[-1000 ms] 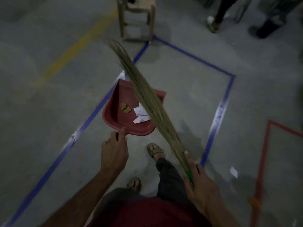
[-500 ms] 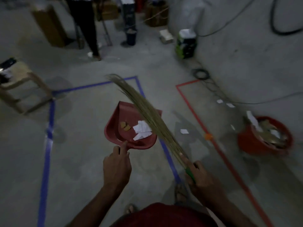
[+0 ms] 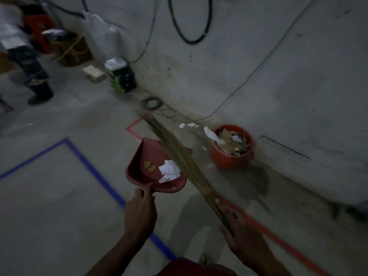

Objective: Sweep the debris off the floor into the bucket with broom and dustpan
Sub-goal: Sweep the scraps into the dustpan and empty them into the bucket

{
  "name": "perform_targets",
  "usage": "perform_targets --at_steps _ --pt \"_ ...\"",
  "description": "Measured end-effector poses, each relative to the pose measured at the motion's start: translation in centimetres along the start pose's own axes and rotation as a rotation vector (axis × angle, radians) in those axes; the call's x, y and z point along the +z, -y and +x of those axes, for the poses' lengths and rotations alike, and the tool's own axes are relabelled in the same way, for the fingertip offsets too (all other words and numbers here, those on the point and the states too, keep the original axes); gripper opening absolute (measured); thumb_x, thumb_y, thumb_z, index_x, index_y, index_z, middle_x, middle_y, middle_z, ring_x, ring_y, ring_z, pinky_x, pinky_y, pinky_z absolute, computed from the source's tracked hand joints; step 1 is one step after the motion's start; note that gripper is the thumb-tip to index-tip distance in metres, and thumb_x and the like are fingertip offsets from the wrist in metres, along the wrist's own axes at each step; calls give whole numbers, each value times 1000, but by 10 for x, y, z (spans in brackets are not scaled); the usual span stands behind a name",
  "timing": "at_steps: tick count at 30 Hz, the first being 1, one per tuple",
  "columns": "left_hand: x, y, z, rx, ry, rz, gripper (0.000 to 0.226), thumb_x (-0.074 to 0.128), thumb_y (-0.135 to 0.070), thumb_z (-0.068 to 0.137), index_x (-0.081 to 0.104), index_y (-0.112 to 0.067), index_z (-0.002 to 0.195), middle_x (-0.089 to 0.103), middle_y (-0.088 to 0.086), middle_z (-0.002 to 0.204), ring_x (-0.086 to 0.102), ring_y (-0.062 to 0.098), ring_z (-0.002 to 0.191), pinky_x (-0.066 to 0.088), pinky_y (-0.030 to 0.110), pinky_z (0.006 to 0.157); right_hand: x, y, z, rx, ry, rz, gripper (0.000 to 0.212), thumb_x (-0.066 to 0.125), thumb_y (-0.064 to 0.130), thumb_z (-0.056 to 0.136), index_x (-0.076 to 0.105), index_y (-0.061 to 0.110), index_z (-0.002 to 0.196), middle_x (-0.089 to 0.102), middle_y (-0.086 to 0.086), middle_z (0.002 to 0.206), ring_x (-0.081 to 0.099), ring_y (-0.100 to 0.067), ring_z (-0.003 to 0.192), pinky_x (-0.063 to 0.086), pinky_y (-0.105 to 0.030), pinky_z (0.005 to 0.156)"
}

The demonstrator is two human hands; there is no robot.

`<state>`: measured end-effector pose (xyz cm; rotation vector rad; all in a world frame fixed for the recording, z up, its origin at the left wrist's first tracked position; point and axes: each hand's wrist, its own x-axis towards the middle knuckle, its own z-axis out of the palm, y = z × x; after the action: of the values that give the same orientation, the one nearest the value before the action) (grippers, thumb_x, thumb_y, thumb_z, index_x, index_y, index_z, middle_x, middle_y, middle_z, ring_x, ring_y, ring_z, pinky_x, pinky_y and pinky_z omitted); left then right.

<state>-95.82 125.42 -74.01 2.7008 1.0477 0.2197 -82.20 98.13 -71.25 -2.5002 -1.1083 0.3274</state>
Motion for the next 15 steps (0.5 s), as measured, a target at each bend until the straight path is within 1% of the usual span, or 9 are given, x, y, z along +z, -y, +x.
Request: perform_targets --at_steps 1,2,4,5,6,8,11,13,15 --pt "9 -25 16 29 19 -6 38 66 -15 90 55 -17 126 57 8 87 53 27 55 32 30 52 -13 -19 4 32 5 -15 74 48 50 93 7 52 154 56 5 115 63 -16 72 54 -31 60" --pt "17 -47 32 57 33 -2 37 65 -16 91 54 -17 127 58 9 89 55 27 58 33 31 53 -27 -35 7 61 4 -31 74 51 49 91 12 51 154 58 6 110 63 -14 66 52 -27 56" --pt "31 -89 64 107 69 0 39 69 -15 87 56 -17 124 59 9 91 59 30 62 36 33 53 -52 -64 14 130 7 -30 78 61 44 87 21 48 154 58 7 98 58 -11 55 37 -17 47" --pt "38 -107 79 139 76 8 40 71 -14 84 58 -17 122 60 9 90 60 31 63 37 33 53 -61 -77 17 164 2 -33 81 65 41 85 23 47 153 58 7 96 59 -11 56 31 -13 48" --pt "46 -123 94 164 86 19 40 72 -14 83 60 -17 120 60 8 89 61 31 63 38 34 54 -68 -89 20 202 7 -22 83 69 39 83 25 46 153 59 7 96 60 -12 59 29 -12 50" --pt "61 -150 123 195 122 30 39 71 -14 83 62 -17 120 61 7 88 61 30 64 38 34 56 -76 -113 28 296 27 18 88 77 35 79 29 45 152 60 9 95 61 -11 60 28 -12 49" --pt "92 -179 167 220 185 34 41 66 -15 86 58 -17 126 60 7 96 62 31 71 39 37 60 -81 -142 49 431 70 80 92 86 29 70 39 41 149 57 11 91 57 -10 52 31 -15 43" --pt "113 -196 196 211 226 30 41 62 -14 88 54 -18 127 59 7 102 61 32 78 37 37 63 -82 -164 66 503 106 106 94 87 28 69 39 41 149 56 10 88 59 -13 52 33 -17 41" --pt "134 -214 227 257 225 35 40 62 -9 84 53 -20 122 58 7 101 60 32 78 32 35 62 -82 -188 86 587 168 171 94 85 31 71 35 45 150 53 12 84 60 -14 54 36 -20 41"
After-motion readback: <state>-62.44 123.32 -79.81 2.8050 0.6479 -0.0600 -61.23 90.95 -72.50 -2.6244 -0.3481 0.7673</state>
